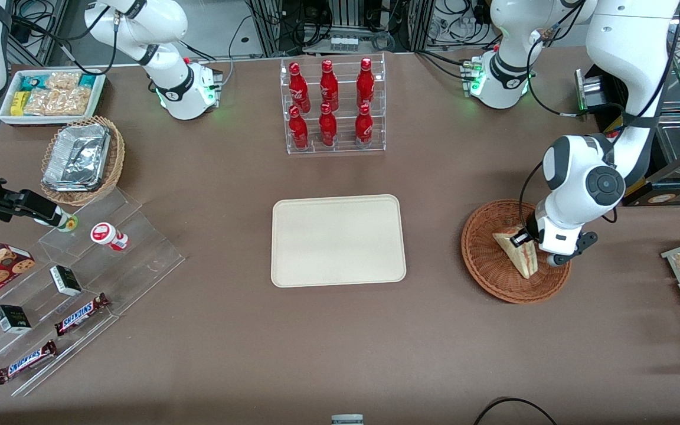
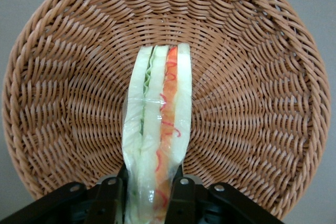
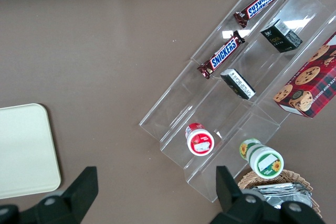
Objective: Place sandwich from basket to tray
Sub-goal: 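Lift the sandwich and carry it with the left gripper over the tray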
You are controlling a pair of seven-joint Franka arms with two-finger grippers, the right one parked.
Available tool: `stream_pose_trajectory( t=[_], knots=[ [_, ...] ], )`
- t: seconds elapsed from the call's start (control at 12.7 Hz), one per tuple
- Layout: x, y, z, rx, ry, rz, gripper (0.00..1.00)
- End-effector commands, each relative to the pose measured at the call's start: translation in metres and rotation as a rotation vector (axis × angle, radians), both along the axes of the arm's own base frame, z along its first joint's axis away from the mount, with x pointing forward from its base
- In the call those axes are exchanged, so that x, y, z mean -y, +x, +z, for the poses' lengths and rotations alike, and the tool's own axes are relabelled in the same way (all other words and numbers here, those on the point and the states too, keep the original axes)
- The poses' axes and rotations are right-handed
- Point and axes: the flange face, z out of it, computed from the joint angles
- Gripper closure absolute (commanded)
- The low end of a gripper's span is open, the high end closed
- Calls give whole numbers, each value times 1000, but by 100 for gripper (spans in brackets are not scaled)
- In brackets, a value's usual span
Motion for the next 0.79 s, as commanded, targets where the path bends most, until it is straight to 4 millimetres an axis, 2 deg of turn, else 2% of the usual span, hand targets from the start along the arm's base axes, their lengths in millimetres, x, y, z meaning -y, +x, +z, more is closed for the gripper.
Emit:
stream_pose_trajectory(
  t=[0.0,0.16,0.39,0.47,0.71],
  knots=[
    [6,12,37,-16,0,2,100],
    [19,24,64,-40,-2,-31,100],
    [57,30,94,-80,-10,-101,100],
    [71,29,100,-78,-17,-140,100],
    [120,20,102,-79,-38,-235,100]
  ],
)
